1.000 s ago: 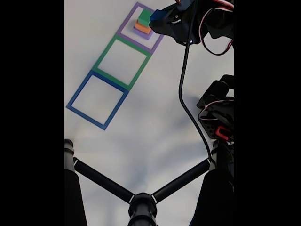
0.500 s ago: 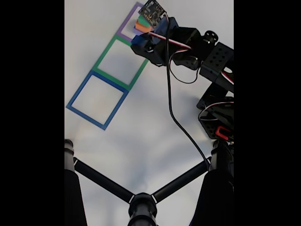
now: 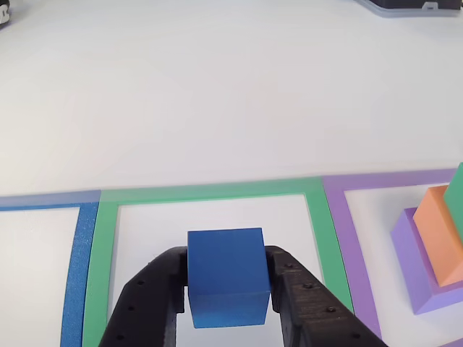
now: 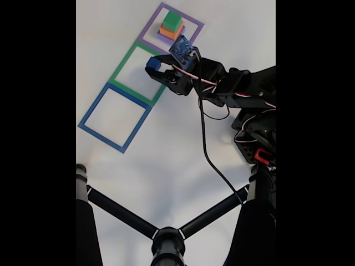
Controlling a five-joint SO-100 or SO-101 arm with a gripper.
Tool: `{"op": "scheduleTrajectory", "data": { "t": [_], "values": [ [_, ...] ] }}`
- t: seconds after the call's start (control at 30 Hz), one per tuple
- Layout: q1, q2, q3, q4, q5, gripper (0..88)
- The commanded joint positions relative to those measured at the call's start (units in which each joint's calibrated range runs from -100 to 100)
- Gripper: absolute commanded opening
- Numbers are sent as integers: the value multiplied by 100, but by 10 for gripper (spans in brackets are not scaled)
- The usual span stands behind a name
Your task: Tower of hanoi
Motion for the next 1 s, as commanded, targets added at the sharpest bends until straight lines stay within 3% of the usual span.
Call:
{"op": "scheduleTrajectory", "data": {
  "t": [0.0,0.33,0.83,0.97],
  "values": [
    [14,902,-142,-1109,59,13],
    [30,2953,-1141,-2453,59,16],
    [75,3762,-1541,-2582,59,22],
    [106,3866,-1541,-2647,59,80]
  ]
}}
